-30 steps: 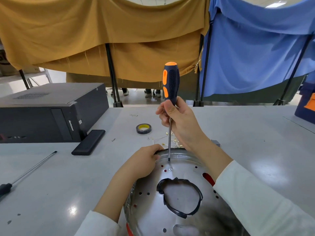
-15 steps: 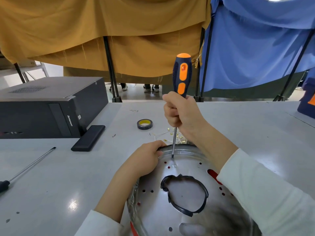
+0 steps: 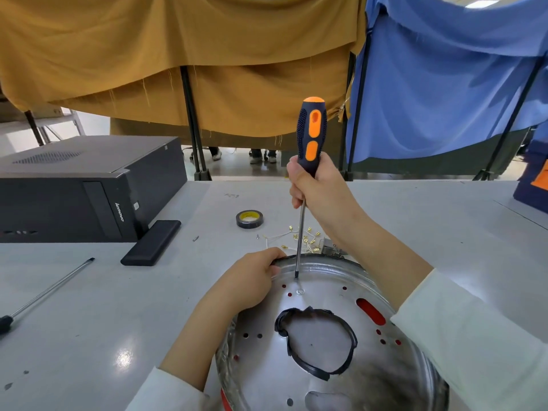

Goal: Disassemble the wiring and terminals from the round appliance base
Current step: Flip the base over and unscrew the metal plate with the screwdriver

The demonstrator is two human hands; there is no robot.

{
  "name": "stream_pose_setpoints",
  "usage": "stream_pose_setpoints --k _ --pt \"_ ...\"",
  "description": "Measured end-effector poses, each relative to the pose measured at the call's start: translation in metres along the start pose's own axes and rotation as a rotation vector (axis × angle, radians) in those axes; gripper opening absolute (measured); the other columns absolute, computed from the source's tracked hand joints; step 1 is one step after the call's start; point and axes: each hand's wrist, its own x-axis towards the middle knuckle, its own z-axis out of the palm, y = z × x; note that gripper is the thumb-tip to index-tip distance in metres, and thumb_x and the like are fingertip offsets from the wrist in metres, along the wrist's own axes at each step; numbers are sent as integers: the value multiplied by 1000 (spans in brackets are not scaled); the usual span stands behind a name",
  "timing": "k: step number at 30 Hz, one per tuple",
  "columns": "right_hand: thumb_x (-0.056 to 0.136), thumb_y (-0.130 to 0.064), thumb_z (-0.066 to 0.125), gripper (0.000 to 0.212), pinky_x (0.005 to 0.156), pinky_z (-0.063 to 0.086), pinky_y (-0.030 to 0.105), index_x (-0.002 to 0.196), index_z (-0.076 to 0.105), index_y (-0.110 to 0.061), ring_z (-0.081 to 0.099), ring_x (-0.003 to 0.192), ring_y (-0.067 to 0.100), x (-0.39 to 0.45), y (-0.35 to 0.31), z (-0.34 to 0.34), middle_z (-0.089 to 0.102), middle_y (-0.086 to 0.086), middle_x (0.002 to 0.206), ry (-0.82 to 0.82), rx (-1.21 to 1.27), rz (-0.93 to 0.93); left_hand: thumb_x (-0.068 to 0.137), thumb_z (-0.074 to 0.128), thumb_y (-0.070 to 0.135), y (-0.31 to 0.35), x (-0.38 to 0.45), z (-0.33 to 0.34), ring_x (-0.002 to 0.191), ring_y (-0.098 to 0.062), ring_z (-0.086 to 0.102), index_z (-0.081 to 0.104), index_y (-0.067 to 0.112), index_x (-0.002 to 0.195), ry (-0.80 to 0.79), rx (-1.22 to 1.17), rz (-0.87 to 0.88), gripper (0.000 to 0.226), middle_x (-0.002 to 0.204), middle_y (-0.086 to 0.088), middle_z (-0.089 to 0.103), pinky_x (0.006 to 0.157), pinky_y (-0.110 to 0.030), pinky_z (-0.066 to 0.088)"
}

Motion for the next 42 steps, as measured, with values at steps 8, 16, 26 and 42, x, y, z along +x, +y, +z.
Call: stream_pose_setpoints --k 8,16,26,42 --pt "90 -15 60 46 40 23 21 55 32 -20 20 40 14 10 -10 2 29 -7 43 -123 190 120 98 39 14 0 -2 0 96 -18 53 54 30 116 20 25 20 28 110 3 61 80 -28 41" --pt "91 -15 61 19 57 52 28 94 42 -12 50 61 13 5 2 -7 50 2 75 -84 280 30 98 38 15 0 -2 1 100 -20 53 53 29 119 20 52 16 29 115 2 61 85 -31 43" --pt "91 -36 48 31 52 33 20 103 56 -9 38 55 10 -5 17 -5 51 0 74 -153 645 2 98 39 15 1 -3 1 101 -20 54 53 29 120 27 36 10 30 115 1 61 84 -30 43" --pt "93 -32 46 23 52 35 21 100 52 -11 39 57 12 -13 20 -1 60 2 76 -84 628 -64 98 38 15 0 -3 1 97 -20 54 53 29 117 26 48 14 28 111 1 62 82 -32 44"
